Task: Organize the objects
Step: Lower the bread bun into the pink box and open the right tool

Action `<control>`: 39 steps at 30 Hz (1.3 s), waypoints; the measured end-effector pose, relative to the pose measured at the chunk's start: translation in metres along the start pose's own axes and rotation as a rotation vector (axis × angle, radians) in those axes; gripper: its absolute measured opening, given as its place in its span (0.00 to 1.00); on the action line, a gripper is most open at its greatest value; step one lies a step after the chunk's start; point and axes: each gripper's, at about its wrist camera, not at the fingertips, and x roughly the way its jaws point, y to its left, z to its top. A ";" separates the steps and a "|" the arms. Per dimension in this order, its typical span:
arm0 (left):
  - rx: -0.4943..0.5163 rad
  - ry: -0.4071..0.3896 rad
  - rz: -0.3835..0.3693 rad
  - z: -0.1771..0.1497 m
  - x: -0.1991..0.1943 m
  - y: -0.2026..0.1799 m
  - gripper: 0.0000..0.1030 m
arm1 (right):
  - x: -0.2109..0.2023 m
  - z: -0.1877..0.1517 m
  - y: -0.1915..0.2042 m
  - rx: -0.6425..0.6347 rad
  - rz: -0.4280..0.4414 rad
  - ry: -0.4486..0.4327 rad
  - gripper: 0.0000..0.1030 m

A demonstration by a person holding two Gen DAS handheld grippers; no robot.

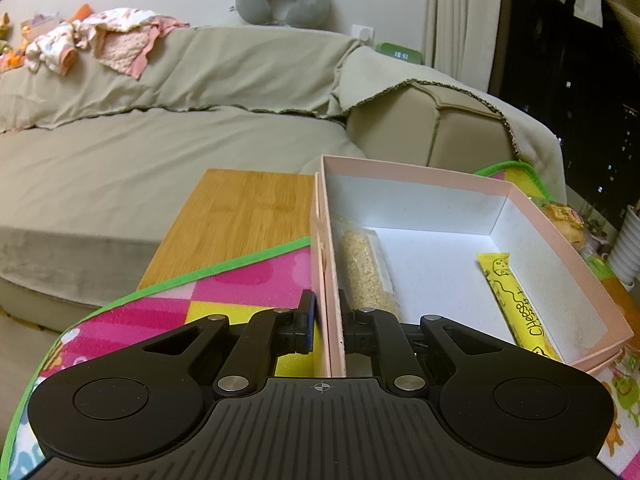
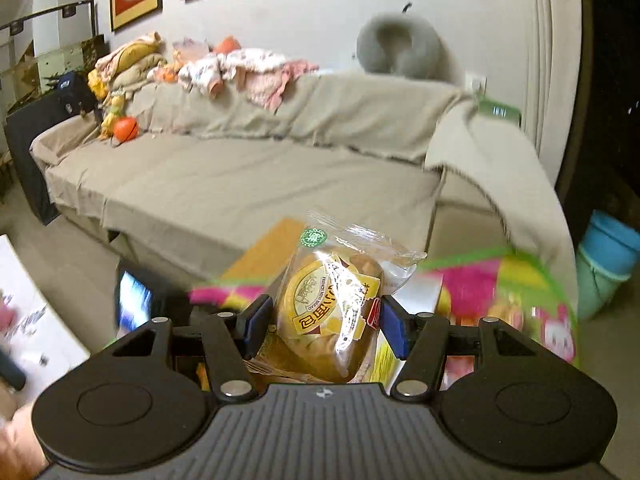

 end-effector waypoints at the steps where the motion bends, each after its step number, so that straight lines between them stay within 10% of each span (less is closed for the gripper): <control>1: 0.000 0.000 0.000 0.000 0.000 0.000 0.11 | 0.007 0.006 -0.002 0.008 0.000 -0.002 0.56; 11: 0.002 0.001 0.000 0.001 0.001 0.000 0.11 | 0.082 0.017 -0.027 0.124 -0.012 0.052 0.57; 23: 0.012 0.001 0.005 0.000 0.002 -0.003 0.11 | 0.072 -0.010 -0.073 0.198 -0.077 0.077 0.63; 39: 0.015 0.007 0.007 -0.001 0.003 -0.003 0.11 | 0.071 -0.120 -0.136 0.291 -0.225 0.244 0.73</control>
